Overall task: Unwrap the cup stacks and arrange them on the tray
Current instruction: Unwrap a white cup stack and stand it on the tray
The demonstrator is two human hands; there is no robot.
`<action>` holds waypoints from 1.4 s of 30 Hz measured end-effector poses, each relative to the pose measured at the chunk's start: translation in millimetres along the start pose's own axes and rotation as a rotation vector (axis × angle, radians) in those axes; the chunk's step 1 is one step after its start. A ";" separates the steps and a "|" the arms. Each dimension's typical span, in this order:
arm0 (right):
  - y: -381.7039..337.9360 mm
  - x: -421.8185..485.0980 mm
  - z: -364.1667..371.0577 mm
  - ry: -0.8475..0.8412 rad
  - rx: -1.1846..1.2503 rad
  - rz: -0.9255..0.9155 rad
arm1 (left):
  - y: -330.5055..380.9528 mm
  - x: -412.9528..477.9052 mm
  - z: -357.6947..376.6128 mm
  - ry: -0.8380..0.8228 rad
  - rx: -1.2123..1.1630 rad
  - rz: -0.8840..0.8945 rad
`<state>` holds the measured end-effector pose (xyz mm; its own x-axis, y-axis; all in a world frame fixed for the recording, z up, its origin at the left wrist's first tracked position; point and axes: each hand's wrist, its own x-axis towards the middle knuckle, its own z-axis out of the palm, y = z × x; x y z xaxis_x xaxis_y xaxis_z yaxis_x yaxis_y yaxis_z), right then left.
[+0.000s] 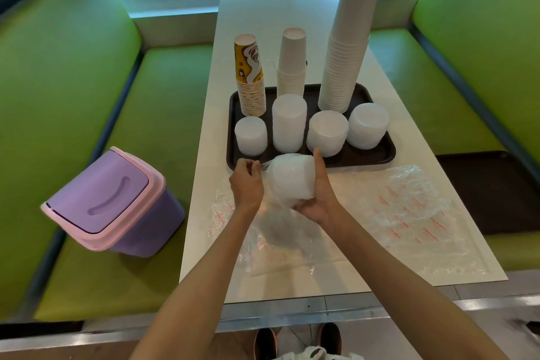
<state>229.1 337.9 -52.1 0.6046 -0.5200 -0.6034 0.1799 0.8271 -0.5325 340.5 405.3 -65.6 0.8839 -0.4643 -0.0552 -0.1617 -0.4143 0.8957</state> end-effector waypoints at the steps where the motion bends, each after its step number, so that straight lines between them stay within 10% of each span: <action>1: -0.8 0.1 0.9 0.006 0.002 -0.005 | 0.2 -0.1 -1.3 0.006 0.015 0.000; 11: 4.8 18.6 7.1 0.259 -0.096 -0.178 | 34.6 -41.8 -6.8 -0.064 -0.028 0.443; 42: 6.3 22.4 13.9 0.225 -0.112 -0.098 | 37.4 -18.2 -15.1 -0.193 -0.138 0.068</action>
<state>254.5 334.4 -60.8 0.3984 -0.6413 -0.6557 0.1350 0.7481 -0.6497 325.0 410.0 -24.4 0.7710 -0.6336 -0.0644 -0.1447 -0.2728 0.9511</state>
